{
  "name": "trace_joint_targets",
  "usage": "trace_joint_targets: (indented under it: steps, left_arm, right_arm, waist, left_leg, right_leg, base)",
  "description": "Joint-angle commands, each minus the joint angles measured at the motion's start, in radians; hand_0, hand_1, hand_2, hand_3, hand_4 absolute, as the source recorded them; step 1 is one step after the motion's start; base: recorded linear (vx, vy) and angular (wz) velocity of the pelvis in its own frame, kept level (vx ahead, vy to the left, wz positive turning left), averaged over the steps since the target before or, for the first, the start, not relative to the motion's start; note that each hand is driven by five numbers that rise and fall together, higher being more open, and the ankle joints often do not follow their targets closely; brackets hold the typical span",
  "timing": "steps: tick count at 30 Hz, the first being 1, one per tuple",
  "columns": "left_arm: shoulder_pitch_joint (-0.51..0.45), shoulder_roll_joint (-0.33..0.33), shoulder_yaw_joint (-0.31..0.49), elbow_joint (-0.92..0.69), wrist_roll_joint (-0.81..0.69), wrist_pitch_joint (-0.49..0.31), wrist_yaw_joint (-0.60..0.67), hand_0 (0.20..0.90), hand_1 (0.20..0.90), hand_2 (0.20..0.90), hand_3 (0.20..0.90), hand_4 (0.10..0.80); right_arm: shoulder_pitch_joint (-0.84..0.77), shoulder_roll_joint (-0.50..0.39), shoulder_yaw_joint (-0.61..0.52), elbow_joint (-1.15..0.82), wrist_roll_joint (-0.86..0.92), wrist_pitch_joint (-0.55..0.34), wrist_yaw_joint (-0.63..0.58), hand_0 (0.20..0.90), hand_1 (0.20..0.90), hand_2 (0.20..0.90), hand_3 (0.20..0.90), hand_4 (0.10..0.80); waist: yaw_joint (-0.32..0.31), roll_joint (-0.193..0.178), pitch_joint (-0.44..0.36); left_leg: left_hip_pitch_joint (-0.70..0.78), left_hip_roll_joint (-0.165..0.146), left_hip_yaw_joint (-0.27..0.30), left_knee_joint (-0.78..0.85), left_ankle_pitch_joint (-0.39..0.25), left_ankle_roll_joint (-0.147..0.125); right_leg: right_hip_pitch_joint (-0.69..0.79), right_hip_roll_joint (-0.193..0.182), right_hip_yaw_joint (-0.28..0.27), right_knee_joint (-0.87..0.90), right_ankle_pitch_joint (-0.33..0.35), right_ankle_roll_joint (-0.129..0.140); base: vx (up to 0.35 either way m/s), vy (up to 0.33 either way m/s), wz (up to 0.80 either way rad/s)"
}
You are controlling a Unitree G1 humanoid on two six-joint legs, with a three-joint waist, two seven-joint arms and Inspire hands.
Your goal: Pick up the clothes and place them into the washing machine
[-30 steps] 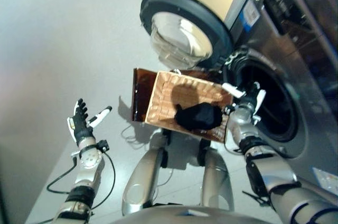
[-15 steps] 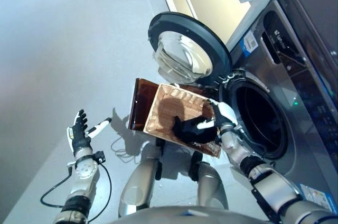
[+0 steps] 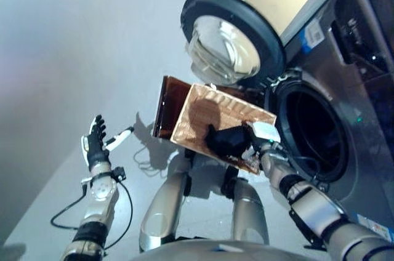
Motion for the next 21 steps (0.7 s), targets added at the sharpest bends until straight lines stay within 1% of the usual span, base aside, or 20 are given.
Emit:
trace_joint_targets:
  steps: [1,4,5,6,7,12,17,18,19,20,21]
  left_arm:
    - [0.041,0.065,0.059,-0.111,-0.006,-0.056,0.041,0.900,0.900,0.900,0.900,0.800]
    - [0.042,0.062,0.060,-0.111,-0.014,-0.053,0.042,0.900,0.900,0.900,0.900,0.800]
    - [0.041,0.062,0.058,-0.113,-0.015,-0.053,0.044,0.900,0.900,0.900,0.900,0.800]
    - [0.037,0.061,0.057,-0.123,-0.013,-0.051,0.050,0.900,0.900,0.900,0.900,0.800]
    - [0.040,0.063,0.056,-0.132,-0.013,-0.050,0.050,0.900,0.900,0.900,0.900,0.800]
    - [0.058,0.069,0.055,-0.174,-0.017,-0.046,0.056,0.900,0.900,0.900,0.900,0.800]
    - [0.053,0.071,0.047,-0.183,-0.021,-0.044,0.067,0.900,0.900,0.900,0.900,0.800]
    - [0.049,0.071,0.048,-0.182,-0.021,-0.043,0.069,0.900,0.900,0.900,0.900,0.800]
    - [0.046,0.071,0.048,-0.182,-0.021,-0.043,0.072,0.900,0.900,0.900,0.900,0.800]
    - [0.043,0.072,0.046,-0.180,-0.019,-0.043,0.074,0.900,0.900,0.900,0.900,0.800]
    - [0.038,0.072,0.041,-0.179,-0.018,-0.041,0.075,0.900,0.900,0.900,0.900,0.800]
  right_arm:
    - [-0.017,-0.049,0.006,-0.006,-0.015,0.016,-0.047,0.900,0.900,0.900,0.900,0.800]
    - [-0.041,-0.053,0.009,-0.006,-0.010,0.021,-0.049,0.900,0.900,0.900,0.900,0.800]
    - [-0.049,-0.054,0.013,-0.004,-0.009,0.024,-0.048,0.900,0.900,0.900,0.900,0.800]
    - [-0.054,-0.052,0.019,-0.005,-0.013,0.026,-0.052,0.900,0.900,0.900,0.900,0.800]
    - [-0.059,-0.052,0.021,0.000,-0.014,0.029,-0.050,0.900,0.900,0.900,0.900,0.800]
    - [-0.111,-0.072,0.024,0.049,-0.006,0.049,-0.047,0.900,0.900,0.900,0.900,0.800]
    - [-0.133,-0.085,0.019,0.095,-0.008,0.064,-0.047,0.900,0.900,0.900,0.900,0.800]
    - [-0.140,-0.086,0.016,0.104,-0.007,0.068,-0.048,0.689,0.689,0.689,0.689,0.649]
    - [-0.142,-0.087,0.012,0.110,-0.003,0.070,-0.048,0.365,0.365,0.365,0.365,0.418]
    - [-0.150,-0.089,0.010,0.121,-0.004,0.073,-0.047,0.200,0.200,0.200,0.200,0.300]
    - [-0.155,-0.090,0.010,0.126,-0.003,0.077,-0.049,0.200,0.200,0.200,0.200,0.300]
  waist:
    - [0.003,-0.005,-0.017]
    - [0.002,-0.002,-0.017]
    - [0.003,-0.003,-0.016]
    - [0.001,0.000,-0.010]
    - [0.001,0.001,-0.010]
    - [0.009,0.019,-0.001]
    - [0.018,0.043,0.005]
    - [0.020,0.049,0.005]
    - [0.021,0.053,0.007]
    - [0.023,0.058,0.008]
    - [0.026,0.062,0.008]
  left_leg:
    - [-0.089,0.019,0.022,0.318,-0.262,-0.082]
    - [-0.123,0.025,0.024,0.377,-0.292,-0.078]
    - [-0.122,0.026,0.018,0.403,-0.332,-0.081]
    - [-0.146,0.024,0.018,0.408,-0.308,-0.076]
    - [-0.146,0.024,0.016,0.434,-0.350,-0.079]
    - [-0.210,0.013,0.010,0.480,-0.366,-0.073]
    - [-0.256,-0.007,0.004,0.495,-0.365,-0.067]
    - [-0.264,-0.013,0.003,0.494,-0.363,-0.066]
    - [-0.272,-0.017,0.002,0.495,-0.361,-0.064]
    - [-0.277,-0.021,0.001,0.491,-0.357,-0.064]
    - [-0.280,-0.025,-0.005,0.484,-0.352,-0.063]
  right_leg:
    - [-0.057,-0.026,0.043,-0.077,0.130,0.026]
    - [-0.093,-0.022,0.049,-0.014,0.095,0.016]
    - [-0.093,-0.020,0.055,0.015,0.057,0.021]
    - [-0.119,-0.022,0.052,0.025,0.075,0.012]
    - [-0.119,-0.022,0.057,0.055,0.034,0.016]
    - [-0.174,-0.032,0.059,0.116,0.003,0.009]
    - [-0.218,-0.051,0.057,0.155,-0.014,0.007]
    - [-0.225,-0.056,0.055,0.159,-0.016,0.006]
    - [-0.231,-0.060,0.053,0.165,-0.017,0.007]
    - [-0.236,-0.065,0.049,0.169,-0.018,0.008]
    - [-0.238,-0.069,0.046,0.168,-0.017,0.009]
  base:
    - [-0.018,0.003,0.08]
    - [0.031,-0.007,0.02]
    - [-0.006,-0.017,0.03]
    - [0.085,-0.035,0.11]
    - [-0.011,-0.019,0.10]
    - [0.010,-0.016,0.09]
    - [0.009,-0.005,0.12]
    - [0.009,0.001,0.27]
    - [0.011,0.000,0.21]
    - [0.011,-0.005,0.15]
    - [0.018,-0.008,0.11]
